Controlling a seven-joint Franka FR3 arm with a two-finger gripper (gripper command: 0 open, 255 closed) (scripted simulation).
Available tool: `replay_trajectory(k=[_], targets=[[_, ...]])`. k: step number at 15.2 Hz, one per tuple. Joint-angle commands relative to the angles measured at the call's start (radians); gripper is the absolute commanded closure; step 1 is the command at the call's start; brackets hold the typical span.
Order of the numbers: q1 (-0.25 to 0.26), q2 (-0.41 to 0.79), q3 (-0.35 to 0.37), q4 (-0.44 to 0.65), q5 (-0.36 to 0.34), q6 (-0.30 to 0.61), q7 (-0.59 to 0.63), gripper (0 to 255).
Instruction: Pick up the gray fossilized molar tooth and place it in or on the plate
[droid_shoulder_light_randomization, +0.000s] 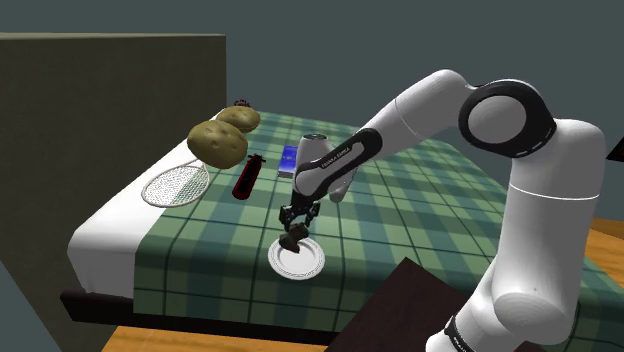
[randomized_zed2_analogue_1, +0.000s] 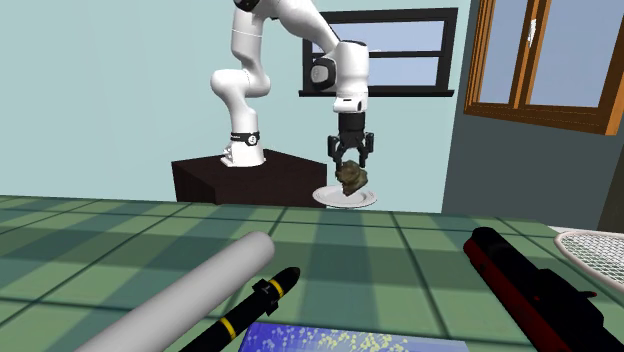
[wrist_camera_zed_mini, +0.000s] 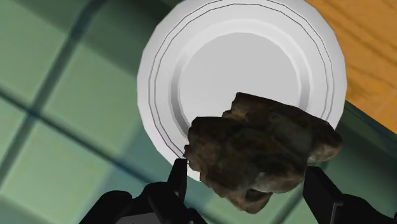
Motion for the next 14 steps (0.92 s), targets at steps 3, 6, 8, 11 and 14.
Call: replay_trajectory(k=[3, 6, 8, 11, 14], targets=[[0.0, 0.043, 0.0, 0.0, 0.0, 0.044, -0.001, 255], [0.001, 0.077, 0.0, 0.002, 0.001, 0.077, -0.002, 255], [0.001, 0.108, 0.0, 0.005, 0.001, 0.104, -0.003, 255], [0.001, 0.108, 0.0, 0.005, 0.001, 0.104, -0.003, 255], [0.001, 0.108, 0.0, 0.005, 0.001, 0.104, -0.003, 255]])
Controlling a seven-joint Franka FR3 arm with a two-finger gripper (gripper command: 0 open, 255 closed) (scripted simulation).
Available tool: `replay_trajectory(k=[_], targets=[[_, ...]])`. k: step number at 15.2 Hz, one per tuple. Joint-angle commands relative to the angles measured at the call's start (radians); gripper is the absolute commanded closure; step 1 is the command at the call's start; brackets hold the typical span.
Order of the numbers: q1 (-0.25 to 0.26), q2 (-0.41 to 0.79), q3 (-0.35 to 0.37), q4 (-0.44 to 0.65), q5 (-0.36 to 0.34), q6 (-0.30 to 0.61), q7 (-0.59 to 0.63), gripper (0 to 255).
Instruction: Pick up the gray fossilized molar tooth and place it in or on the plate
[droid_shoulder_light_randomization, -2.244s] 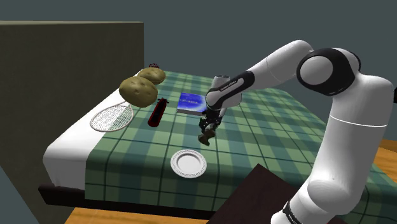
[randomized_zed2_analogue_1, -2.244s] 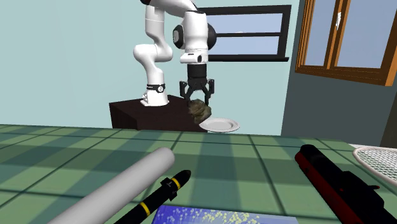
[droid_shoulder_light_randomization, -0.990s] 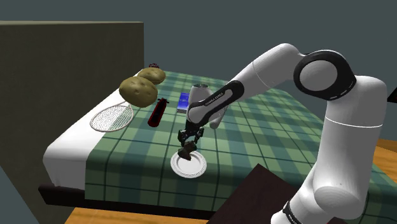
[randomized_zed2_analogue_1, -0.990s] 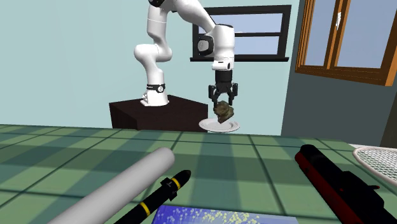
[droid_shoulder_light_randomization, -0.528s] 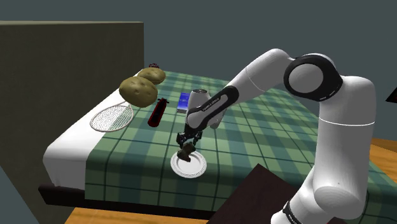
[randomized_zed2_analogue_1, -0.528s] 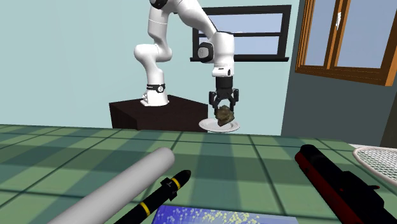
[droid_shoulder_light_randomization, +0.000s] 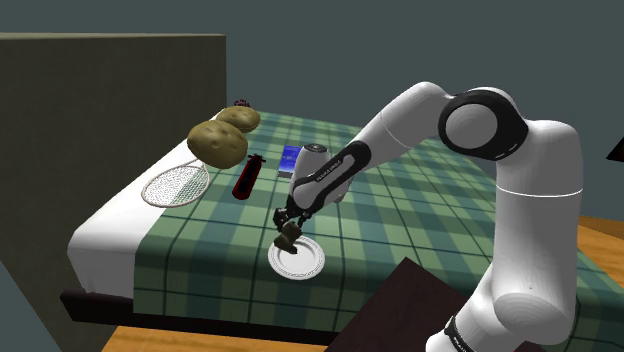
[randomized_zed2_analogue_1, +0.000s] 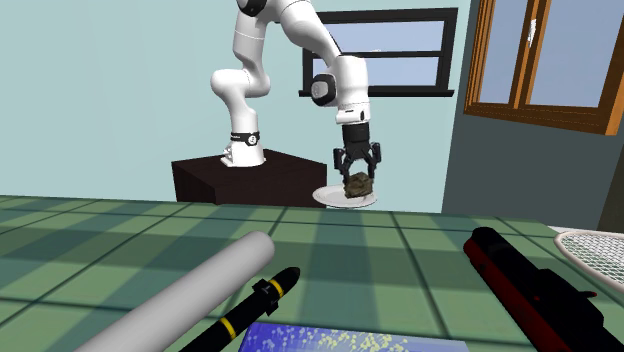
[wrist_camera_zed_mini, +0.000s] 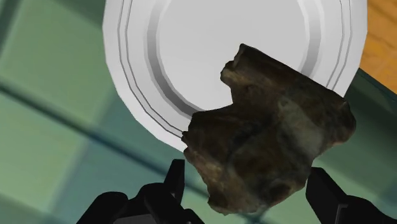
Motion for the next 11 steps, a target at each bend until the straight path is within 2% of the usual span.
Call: replay_trajectory(k=[1, 2, 3, 7, 8, 11], targets=[[-0.003, 0.011, 0.007, -0.005, 0.003, -0.115, -0.008, 255], [-0.004, 0.011, 0.007, -0.005, 0.003, -0.115, -0.008, 255], [0.008, 0.027, 0.006, 0.001, -0.001, -0.106, 0.006, 0], [-0.034, -0.005, 0.01, -0.069, 0.012, -0.068, -0.045, 0], [-0.004, 0.011, 0.007, -0.005, 0.003, -0.115, -0.008, 0], [-0.007, -0.075, 0.007, -0.011, 0.002, -0.196, -0.007, 0]])
